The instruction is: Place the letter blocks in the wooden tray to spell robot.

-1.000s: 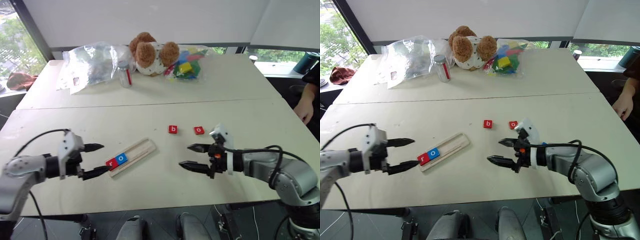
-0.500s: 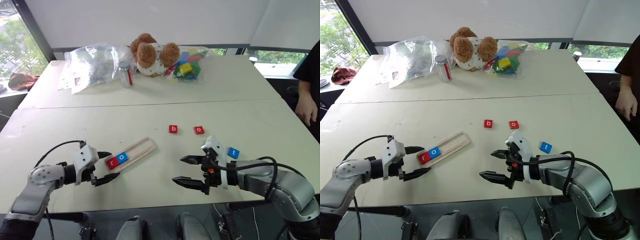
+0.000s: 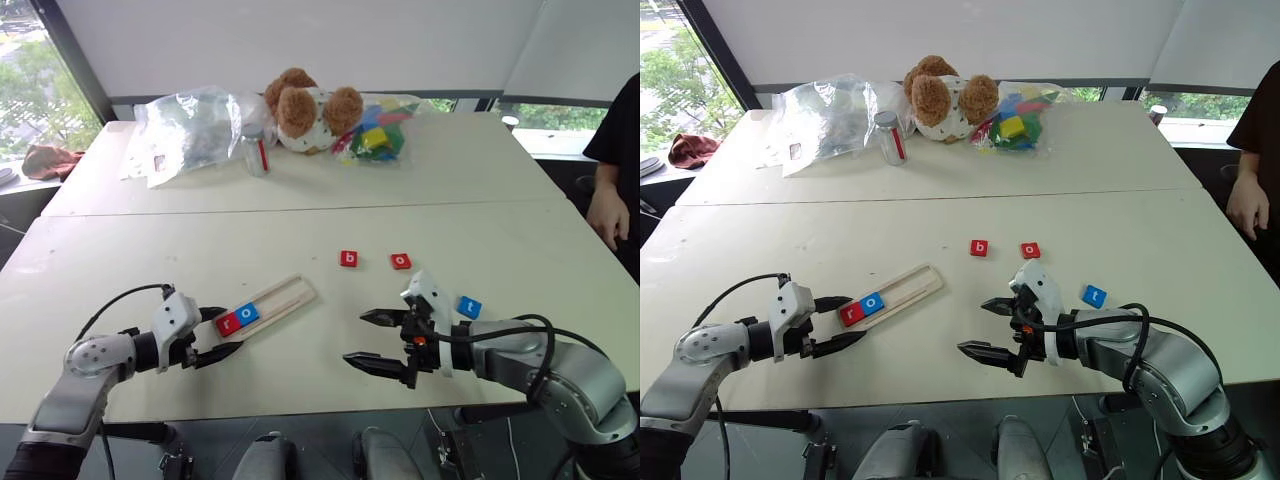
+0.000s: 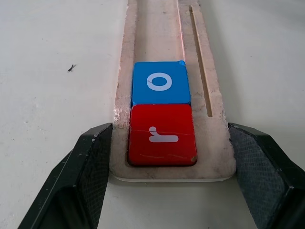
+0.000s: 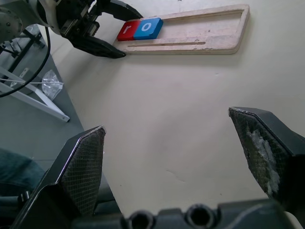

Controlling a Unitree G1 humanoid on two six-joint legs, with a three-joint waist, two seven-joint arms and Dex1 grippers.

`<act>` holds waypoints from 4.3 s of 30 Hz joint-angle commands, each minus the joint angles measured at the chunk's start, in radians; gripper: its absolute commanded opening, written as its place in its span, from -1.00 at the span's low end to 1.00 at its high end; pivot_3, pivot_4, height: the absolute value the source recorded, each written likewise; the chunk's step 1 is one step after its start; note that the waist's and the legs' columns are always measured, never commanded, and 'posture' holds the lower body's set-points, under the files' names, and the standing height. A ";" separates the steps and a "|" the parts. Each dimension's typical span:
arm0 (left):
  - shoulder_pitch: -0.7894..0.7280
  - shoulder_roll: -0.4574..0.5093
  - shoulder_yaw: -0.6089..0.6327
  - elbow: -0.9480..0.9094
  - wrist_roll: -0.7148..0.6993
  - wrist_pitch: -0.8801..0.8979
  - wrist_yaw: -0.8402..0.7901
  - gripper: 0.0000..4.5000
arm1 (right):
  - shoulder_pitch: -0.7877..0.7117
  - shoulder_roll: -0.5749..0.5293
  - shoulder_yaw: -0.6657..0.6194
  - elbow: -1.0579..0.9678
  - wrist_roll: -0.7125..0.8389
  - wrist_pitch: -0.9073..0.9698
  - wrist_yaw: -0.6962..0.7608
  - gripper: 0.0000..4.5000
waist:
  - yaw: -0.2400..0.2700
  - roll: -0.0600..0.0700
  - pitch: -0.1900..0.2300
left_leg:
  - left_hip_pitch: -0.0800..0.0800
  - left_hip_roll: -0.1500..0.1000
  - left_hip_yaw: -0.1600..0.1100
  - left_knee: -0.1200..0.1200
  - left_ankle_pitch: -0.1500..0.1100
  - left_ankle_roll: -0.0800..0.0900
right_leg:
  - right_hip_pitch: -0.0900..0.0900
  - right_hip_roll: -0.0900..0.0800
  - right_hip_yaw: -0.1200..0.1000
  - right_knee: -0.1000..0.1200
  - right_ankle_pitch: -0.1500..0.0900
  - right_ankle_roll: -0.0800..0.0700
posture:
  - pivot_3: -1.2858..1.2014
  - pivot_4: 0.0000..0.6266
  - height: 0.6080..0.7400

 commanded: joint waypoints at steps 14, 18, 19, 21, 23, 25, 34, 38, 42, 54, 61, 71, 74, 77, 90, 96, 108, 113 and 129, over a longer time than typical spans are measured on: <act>-0.468 -0.088 -0.300 0.323 0.139 -0.161 -0.255 0.37 | 0.024 -0.004 -0.238 0.128 -0.105 -0.097 -0.145 1.00 | 0.020 0.000 -0.001 | -0.001 -0.002 0.000 0.004 0.000 0.000 | 0.000 0.002 0.000 0.003 0.000 0.001 | 0.03 -0.52 1.00; -0.578 -0.175 -0.357 0.510 0.194 -0.260 -0.277 0.37 | 0.037 0.029 -0.281 0.122 -0.139 -0.099 -0.219 1.00 | 0.017 0.000 -0.001 | -0.001 -0.001 0.001 0.011 -0.002 0.004 | -0.001 0.005 0.000 0.011 0.000 0.001 | 0.03 -0.52 1.00; -0.594 -0.188 -0.361 0.548 0.201 -0.282 -0.282 0.37 | 0.044 0.035 -0.280 0.113 -0.140 -0.097 -0.227 1.00 | 0.018 0.000 -0.001 | -0.001 -0.001 0.001 0.012 -0.002 0.004 | -0.001 0.005 0.000 0.011 0.000 0.001 | 0.03 -0.52 1.00; -0.620 -0.206 -0.363 0.610 0.215 -0.320 -0.286 0.37 | 0.053 0.044 -0.276 0.100 -0.142 -0.094 -0.237 1.00 | 0.018 0.000 -0.001 | -0.001 -0.001 0.002 0.015 -0.002 0.004 | 0.000 0.005 0.000 0.013 0.000 0.001 | 0.03 -0.52 1.00; -0.639 -0.221 -0.359 0.659 0.221 -0.344 -0.290 0.37 | 0.055 0.058 -0.267 0.086 -0.141 -0.086 -0.255 1.00 | 0.020 0.000 -0.001 | 0.001 -0.001 0.002 0.017 -0.001 0.004 | 0.003 0.005 0.000 0.013 0.000 0.002 | 0.03 -0.52 1.00; -0.651 -0.228 -0.355 0.691 0.223 -0.361 -0.294 0.85 | 0.050 0.072 -0.254 0.075 -0.144 -0.081 -0.271 1.00 | 0.021 0.000 -0.001 | 0.002 -0.002 0.001 0.017 -0.001 0.004 | 0.005 0.005 0.000 0.014 0.001 0.003 | 0.03 -0.52 1.00; -0.574 -0.138 -0.267 0.529 0.156 -0.294 -0.297 0.98 | -0.158 0.249 -0.100 0.125 -0.231 -0.003 -0.452 1.00 | 0.000 0.000 -0.002 | 0.002 0.000 0.000 0.017 -0.001 0.004 | 0.004 0.005 0.001 0.014 0.001 0.004 | 0.03 -0.52 1.00; -0.514 -0.020 -0.192 0.351 0.090 -0.151 -0.301 0.98 | -0.278 0.436 -0.086 0.230 -0.257 0.112 -0.586 1.00 | -0.013 0.000 -0.002 | 0.000 0.001 0.000 0.015 0.000 0.003 | -0.002 0.006 0.001 0.017 0.001 0.003 | 0.03 -0.52 1.00; -0.429 0.116 -0.079 0.156 0.013 0.013 -0.276 0.98 | -0.336 0.541 -0.078 0.323 -0.273 0.176 -0.625 1.00 | -0.008 0.000 -0.001 | -0.002 0.002 -0.001 0.013 0.000 0.002 | -0.005 0.005 0.001 0.017 0.001 0.003 | 0.03 -0.52 1.00; -0.244 0.144 0.059 -0.130 -0.065 0.199 -0.089 0.98 | -0.426 0.592 0.032 0.573 -0.412 0.111 -0.616 1.00 | -0.013 0.001 -0.001 | -0.002 -0.001 0.000 0.013 0.000 0.002 | -0.004 0.003 0.001 0.014 0.001 0.003 | 0.03 -0.52 1.00; -0.220 0.129 0.056 -0.162 -0.070 0.205 -0.033 0.99 | -0.473 0.662 0.047 0.723 -0.492 0.018 -0.634 0.89 | -0.021 0.000 -0.002 | -0.001 0.000 0.000 0.014 0.000 0.001 | -0.002 0.003 0.001 0.016 0.001 0.003 | 0.03 -0.52 1.00; -0.236 0.098 0.021 -0.146 -0.051 0.184 0.006 1.00 | -0.474 0.677 0.122 0.836 -0.610 -0.117 -0.594 -0.51 | -0.051 0.000 -0.002 | 0.000 0.001 0.000 0.012 0.001 0.000 | -0.003 0.004 0.001 0.017 0.001 0.003 | 0.03 -0.52 1.00; -0.252 0.090 0.008 -0.134 -0.045 0.181 0.007 1.00 | -0.481 0.649 0.118 0.790 -0.632 -0.142 -0.578 -0.51 | -0.052 0.000 -0.002 | 0.001 0.001 0.000 0.012 0.001 0.000 | -0.003 0.003 0.001 0.017 0.001 0.003 | 0.03 -0.52 1.00; -0.278 0.079 -0.018 -0.123 -0.038 0.174 -0.007 1.00 | -0.474 0.578 0.092 0.629 -0.633 -0.122 -0.544 -0.51 | -0.041 0.001 -0.001 | 0.000 0.001 -0.001 0.012 0.001 0.000 | -0.003 0.003 0.001 0.017 0.001 0.003 | 0.03 -0.52 1.00; -0.376 0.060 -0.125 -0.180 -0.097 0.227 -0.115 1.00 | -0.019 0.542 -0.144 -0.152 -0.583 0.408 -0.566 -0.51 | -0.009 0.001 -0.001 | -0.015 0.000 -0.001 0.015 0.000 0.000 | -0.014 0.003 0.002 0.014 0.001 0.003 | 0.03 -0.52 1.00; -0.408 0.043 -0.156 -0.124 -0.065 0.190 -0.125 1.00 | -0.029 0.641 -0.190 -0.110 -0.607 0.511 -0.608 -0.51 | -0.009 0.002 -0.001 | -0.004 0.000 0.000 0.014 0.001 0.000 | -0.005 0.005 0.002 0.017 0.001 0.003 | 0.03 -0.52 1.00; -0.397 0.045 -0.145 -0.120 -0.053 0.172 -0.115 1.00 | -0.024 0.582 -0.144 -0.093 -0.612 0.469 -0.604 0.98 | -0.005 0.001 -0.001 | -0.002 -0.001 -0.001 0.014 0.001 0.000 | -0.002 0.005 0.001 0.015 0.001 0.003 | 0.03 -0.52 1.00; -0.428 0.058 -0.121 -0.093 -0.070 0.175 -0.128 1.00 | -0.068 0.445 -0.193 -0.123 -0.526 0.344 -0.444 0.98 | -0.007 0.002 0.000 | -0.002 -0.001 -0.001 0.014 0.000 0.001 | -0.002 0.005 0.001 0.014 0.001 0.003 | 0.03 -0.52 1.00; -0.407 0.096 -0.095 -0.036 -0.111 0.219 -0.184 1.00 | -0.277 -0.095 0.025 0.924 -0.536 -0.968 0.707 0.98 | -0.009 -0.001 0.005 | 0.002 0.001 0.002 0.015 -0.001 0.003 | 0.002 0.006 0.002 0.013 0.001 0.005 | 0.03 -0.52 1.00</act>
